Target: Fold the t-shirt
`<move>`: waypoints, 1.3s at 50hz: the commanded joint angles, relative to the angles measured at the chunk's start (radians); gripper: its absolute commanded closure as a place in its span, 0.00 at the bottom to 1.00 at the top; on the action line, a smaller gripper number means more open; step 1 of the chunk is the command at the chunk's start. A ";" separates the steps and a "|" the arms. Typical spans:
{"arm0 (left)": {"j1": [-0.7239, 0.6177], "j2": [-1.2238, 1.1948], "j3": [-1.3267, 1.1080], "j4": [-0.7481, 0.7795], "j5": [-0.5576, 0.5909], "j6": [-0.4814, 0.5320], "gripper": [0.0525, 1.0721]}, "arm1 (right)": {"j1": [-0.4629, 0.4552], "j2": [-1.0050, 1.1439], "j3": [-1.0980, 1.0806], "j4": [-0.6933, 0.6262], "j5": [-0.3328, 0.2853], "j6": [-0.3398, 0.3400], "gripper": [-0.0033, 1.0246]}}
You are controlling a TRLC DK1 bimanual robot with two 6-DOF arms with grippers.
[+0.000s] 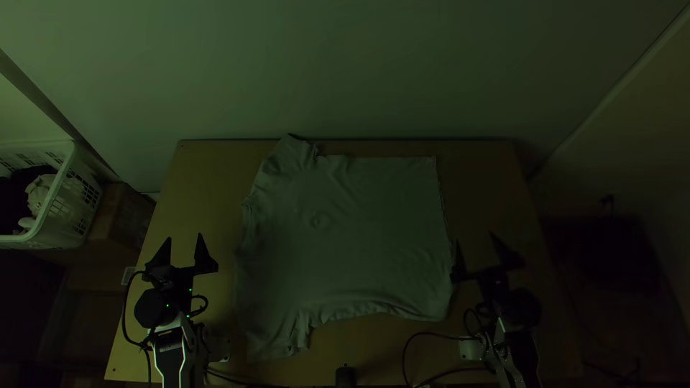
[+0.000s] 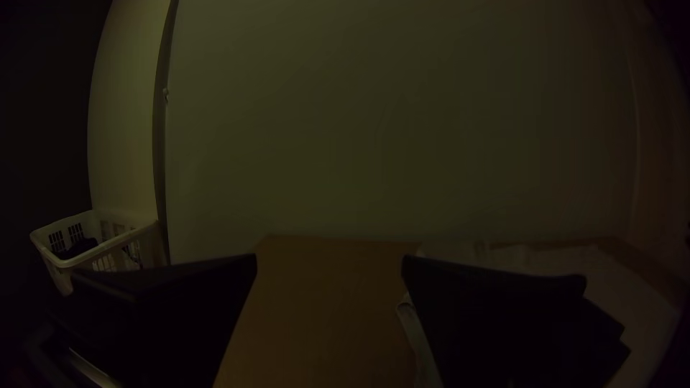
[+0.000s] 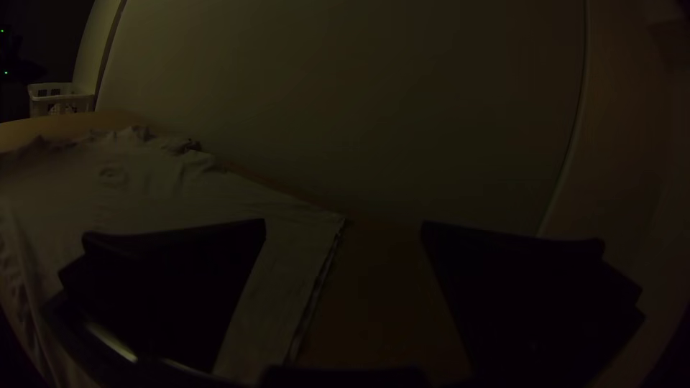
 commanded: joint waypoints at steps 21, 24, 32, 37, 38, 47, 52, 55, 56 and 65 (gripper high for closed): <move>0.004 -0.006 -0.045 -0.023 0.000 0.011 0.05 | -0.004 -0.004 -0.011 -0.024 0.004 -0.021 0.04; 0.004 -0.006 -0.045 -0.023 0.000 0.011 0.05 | -0.004 -0.004 -0.011 -0.024 0.004 -0.021 0.04; 0.004 -0.006 -0.045 -0.023 0.000 0.011 0.05 | -0.004 -0.004 -0.011 -0.024 0.004 -0.021 0.04; 0.004 -0.006 -0.045 -0.023 0.000 0.011 0.05 | -0.004 -0.004 -0.011 -0.024 0.004 -0.010 0.04; 0.004 -0.006 -0.045 -0.023 0.000 0.011 0.05 | -0.001 -0.004 -0.011 -0.024 0.004 0.013 0.04; 0.002 -0.006 -0.045 -0.023 0.000 0.010 0.05 | 0.028 -0.004 -0.011 -0.022 0.004 0.088 0.04; -0.002 -0.006 -0.045 -0.023 0.000 -0.007 0.05 | 0.018 -0.004 -0.011 -0.024 0.015 0.093 0.04; 0.006 -0.006 -0.045 -0.023 -0.002 0.001 0.05 | 0.008 -0.004 -0.011 -0.027 0.015 0.112 0.04; 0.007 -0.006 -0.045 -0.025 -0.014 0.019 0.05 | 0.005 -0.004 -0.011 -0.027 0.015 0.123 0.04; -0.004 -0.007 -0.044 0.009 -0.050 0.047 0.05 | 0.027 -0.004 -0.011 -0.014 0.018 0.165 0.04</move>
